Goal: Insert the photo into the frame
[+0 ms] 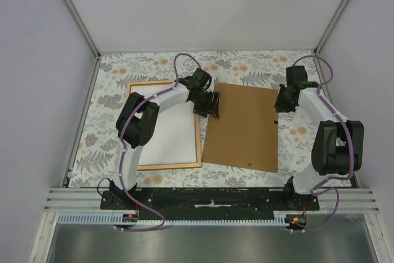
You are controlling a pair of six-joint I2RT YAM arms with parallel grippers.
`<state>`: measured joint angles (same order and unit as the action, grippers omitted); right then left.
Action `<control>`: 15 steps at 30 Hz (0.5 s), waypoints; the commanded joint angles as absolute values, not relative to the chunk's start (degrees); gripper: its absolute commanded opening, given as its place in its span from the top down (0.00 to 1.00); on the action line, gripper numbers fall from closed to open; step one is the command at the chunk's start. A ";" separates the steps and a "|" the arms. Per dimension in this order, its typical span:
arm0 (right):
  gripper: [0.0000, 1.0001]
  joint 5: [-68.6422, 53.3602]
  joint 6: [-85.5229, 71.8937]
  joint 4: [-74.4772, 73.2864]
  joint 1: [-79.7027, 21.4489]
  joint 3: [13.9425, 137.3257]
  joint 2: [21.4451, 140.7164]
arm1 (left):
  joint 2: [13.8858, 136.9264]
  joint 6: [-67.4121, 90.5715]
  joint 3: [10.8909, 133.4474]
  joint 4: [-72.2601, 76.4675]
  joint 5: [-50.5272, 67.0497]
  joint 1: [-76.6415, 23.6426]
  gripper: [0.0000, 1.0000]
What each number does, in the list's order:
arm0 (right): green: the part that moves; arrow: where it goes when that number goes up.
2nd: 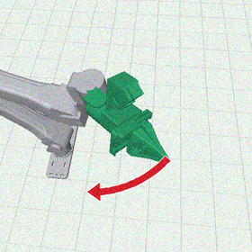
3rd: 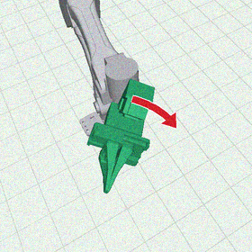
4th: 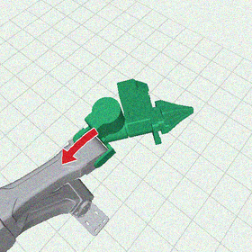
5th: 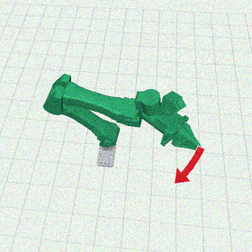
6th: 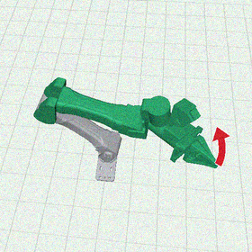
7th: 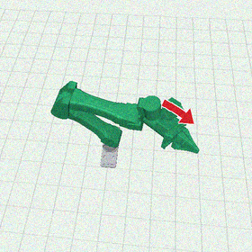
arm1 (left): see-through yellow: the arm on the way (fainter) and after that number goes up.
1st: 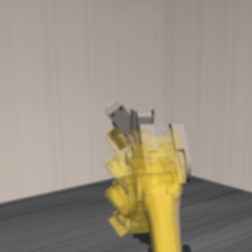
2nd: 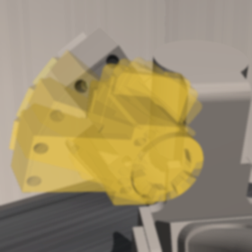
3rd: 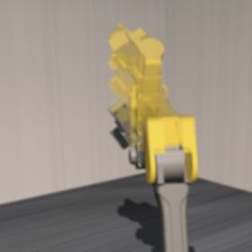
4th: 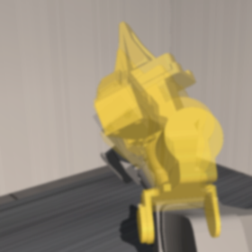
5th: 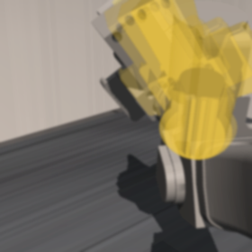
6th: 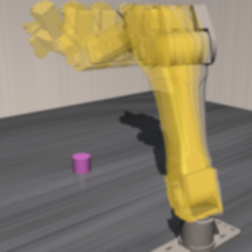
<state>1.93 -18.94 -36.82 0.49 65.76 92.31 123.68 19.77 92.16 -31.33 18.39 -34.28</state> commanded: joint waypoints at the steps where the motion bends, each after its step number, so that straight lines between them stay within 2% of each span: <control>1: 1.00 2.29 -19.69 -37.09 0.26 66.36 91.58 | 124.36 16.61 91.41 -35.42 16.44 -33.75 0.31; 2: 1.00 2.37 -19.86 -37.00 0.35 66.01 92.10 | 124.54 16.52 91.67 -35.42 16.52 -33.75 0.31; 3: 0.91 2.20 -19.95 -36.91 0.26 65.31 92.63 | 124.80 16.26 91.93 -35.42 16.52 -33.66 0.31; 6: 0.50 0.27 -21.26 -34.12 0.35 60.58 91.59 | 125.24 16.00 91.94 -35.95 16.26 -33.66 0.31; 8: 0.31 -2.10 -22.23 -32.09 0.70 56.62 90.01 | 125.33 15.91 91.41 -35.77 16.52 -33.66 0.31; 12: 0.16 -2.02 -23.64 -29.45 1.23 51.52 88.69 | 125.77 15.82 90.18 -35.25 17.31 -33.75 0.32; 15: 0.10 -5.78 -24.69 -24.98 2.02 47.83 87.72 | 126.38 16.08 90.00 -34.98 18.28 -33.84 0.32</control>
